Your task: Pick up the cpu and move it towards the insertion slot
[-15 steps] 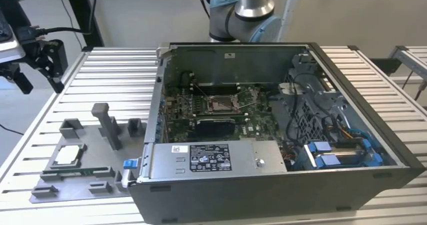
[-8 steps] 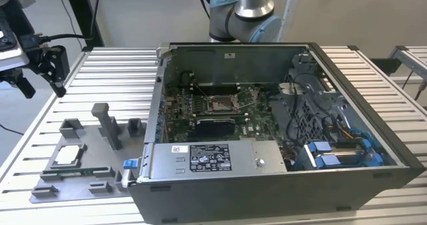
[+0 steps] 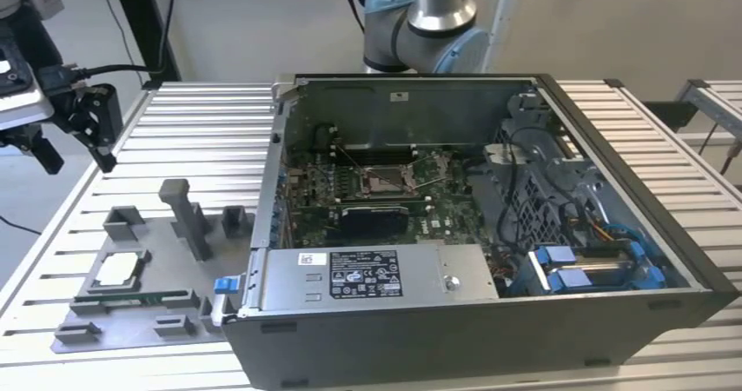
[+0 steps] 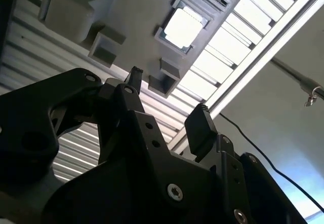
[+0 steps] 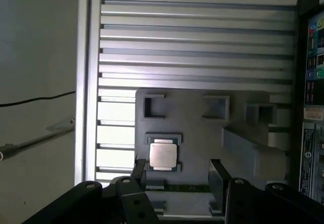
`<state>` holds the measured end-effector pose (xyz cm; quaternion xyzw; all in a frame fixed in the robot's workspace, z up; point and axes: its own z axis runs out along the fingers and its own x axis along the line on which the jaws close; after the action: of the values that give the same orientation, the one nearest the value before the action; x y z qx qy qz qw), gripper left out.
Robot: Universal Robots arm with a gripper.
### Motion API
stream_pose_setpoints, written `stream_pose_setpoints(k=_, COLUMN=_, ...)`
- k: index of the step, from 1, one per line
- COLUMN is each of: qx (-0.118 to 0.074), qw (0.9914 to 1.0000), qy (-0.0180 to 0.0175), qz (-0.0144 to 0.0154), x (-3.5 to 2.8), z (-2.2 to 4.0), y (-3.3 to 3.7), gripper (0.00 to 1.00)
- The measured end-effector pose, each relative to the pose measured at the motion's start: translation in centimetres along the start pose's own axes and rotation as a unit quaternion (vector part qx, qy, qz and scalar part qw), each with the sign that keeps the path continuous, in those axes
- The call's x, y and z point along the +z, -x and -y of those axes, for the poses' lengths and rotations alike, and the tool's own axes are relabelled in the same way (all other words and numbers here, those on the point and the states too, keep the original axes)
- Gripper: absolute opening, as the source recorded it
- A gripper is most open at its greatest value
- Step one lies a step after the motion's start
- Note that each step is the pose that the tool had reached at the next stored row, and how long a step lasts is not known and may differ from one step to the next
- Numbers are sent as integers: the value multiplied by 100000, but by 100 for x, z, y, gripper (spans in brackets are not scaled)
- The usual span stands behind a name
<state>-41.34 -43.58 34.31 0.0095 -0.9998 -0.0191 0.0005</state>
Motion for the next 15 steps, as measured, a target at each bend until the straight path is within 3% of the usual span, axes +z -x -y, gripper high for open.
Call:
stream_pose_setpoints(k=4, qx=-2, qw=100000, qy=1, qz=4, x=31, z=1, y=0, gripper=100)
stream_pose_setpoints(k=15, qx=-1, qw=100000, qy=-3, qz=7, x=193, z=7, y=-10, gripper=100)
